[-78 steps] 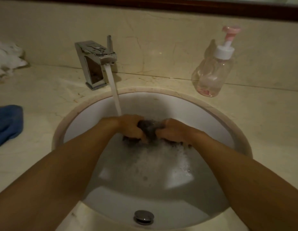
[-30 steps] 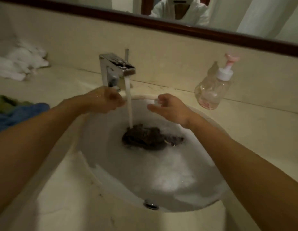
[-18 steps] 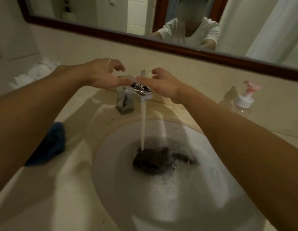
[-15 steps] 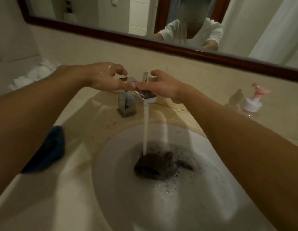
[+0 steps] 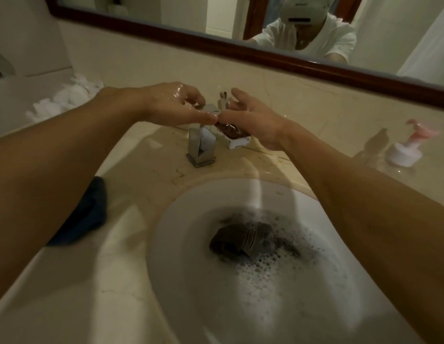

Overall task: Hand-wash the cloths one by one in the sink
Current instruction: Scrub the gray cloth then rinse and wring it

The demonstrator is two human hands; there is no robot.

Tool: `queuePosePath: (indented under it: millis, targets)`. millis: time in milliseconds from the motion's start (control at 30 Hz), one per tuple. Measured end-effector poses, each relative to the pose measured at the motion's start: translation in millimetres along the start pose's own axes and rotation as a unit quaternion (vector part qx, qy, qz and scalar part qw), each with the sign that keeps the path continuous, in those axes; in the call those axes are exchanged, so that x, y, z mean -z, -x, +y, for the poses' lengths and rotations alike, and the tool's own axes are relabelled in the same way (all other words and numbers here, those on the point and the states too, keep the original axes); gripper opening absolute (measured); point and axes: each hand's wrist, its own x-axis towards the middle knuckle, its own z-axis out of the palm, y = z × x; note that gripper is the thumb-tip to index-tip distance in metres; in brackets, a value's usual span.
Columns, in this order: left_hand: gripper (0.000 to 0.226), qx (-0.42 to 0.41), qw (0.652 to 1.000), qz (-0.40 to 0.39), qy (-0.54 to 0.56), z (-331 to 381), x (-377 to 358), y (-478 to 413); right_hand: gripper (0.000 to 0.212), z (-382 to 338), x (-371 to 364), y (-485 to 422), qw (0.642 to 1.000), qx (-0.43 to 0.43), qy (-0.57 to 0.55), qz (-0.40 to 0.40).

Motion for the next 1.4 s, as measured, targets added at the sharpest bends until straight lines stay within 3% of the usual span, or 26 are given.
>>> queuePosePath:
  millis: [167,300,400,500,533,633,700,767,833,900,967,1033,1100,1133,1200,1267,1333,1367,1400]
  targets:
    - [0.076,-0.027,0.997,0.077,-0.013,34.2,-17.3,10.6,0.096,4.3,8.1,42.6,0.998,-0.018,0.01,0.062]
    - [0.053,-0.034,0.987,0.126,-0.097,79.0,-52.3,29.3,0.069,26.2,18.3,100.9,0.988,-0.042,0.032,0.144]
    - [0.038,-0.163,0.946,0.219,-0.176,106.1,-99.0,48.1,0.053,68.5,17.9,138.9,0.976,-0.058,0.078,0.193]
    - [0.019,-0.264,0.907,0.301,-0.129,122.9,-147.0,61.3,0.046,116.2,10.6,168.9,0.971,-0.07,0.156,0.166]
    - [0.018,-0.267,0.922,0.261,-0.104,127.2,-159.4,63.8,0.048,130.1,4.4,177.7,0.969,-0.077,0.198,0.123]
    - [0.033,-0.17,0.981,-0.016,-0.097,124.0,-199.1,61.6,0.067,170.9,-16.4,188.6,0.939,-0.128,0.316,-0.039]
    - [0.057,-0.107,0.977,-0.149,-0.11,109.6,-223.5,55.6,0.083,190.1,-24.4,186.4,0.898,-0.184,0.375,-0.138]
    - [0.086,-0.073,0.965,-0.214,-0.13,98.6,-241.2,49.7,0.092,202.9,-21.3,177.9,0.867,-0.218,0.414,-0.17]
    - [0.091,-0.055,0.962,-0.225,-0.146,95.6,-250.0,44.7,0.09,208.8,-21.1,171.1,0.857,-0.234,0.433,-0.152]
    - [0.074,-0.071,0.97,-0.199,-0.118,98.3,-252.2,39.0,0.078,208.4,-26.6,165.8,0.87,-0.231,0.421,-0.117]
    - [0.057,-0.081,0.981,-0.175,-0.023,102.4,-250.5,39.4,0.047,203.8,-29.9,162.1,0.923,-0.234,0.298,-0.064]
    - [0.051,-0.021,0.975,-0.203,0.088,106.2,-244.7,37.6,0.014,197.9,-24.4,165.4,0.958,-0.252,0.13,-0.036]
    - [0.036,0.013,0.953,-0.287,0.101,110.4,-239.7,38.2,0.019,193.9,-12.8,168.9,0.957,-0.265,0.078,-0.089]
    - [0.03,-0.005,0.949,-0.308,0.069,111.6,-237.7,37.0,0.023,194.0,-9.2,170.1,0.95,-0.261,0.118,-0.125]
    - [0.034,-0.031,0.96,-0.278,0.018,110.1,-234.1,33.3,0.036,197.1,-8.7,172.1,0.927,-0.252,0.243,-0.133]
    - [0.045,-0.037,0.987,-0.153,-0.029,105.4,-231.8,25.1,0.044,200.9,-5.8,168.4,0.912,-0.249,0.322,-0.051]
    - [0.043,-0.072,0.996,-0.054,-0.016,103.0,-225.7,22.6,0.043,197.5,-2.5,165.1,0.92,-0.174,0.352,0.009]
    - [0.045,-0.092,0.993,-0.074,0.005,103.1,-223.4,21.2,0.039,193.7,1.7,164.5,0.938,-0.143,0.316,0.007]
    - [0.054,-0.106,0.983,-0.147,0.018,104.5,-222.0,21.5,0.037,191.1,4.4,164.0,0.955,-0.133,0.263,-0.033]
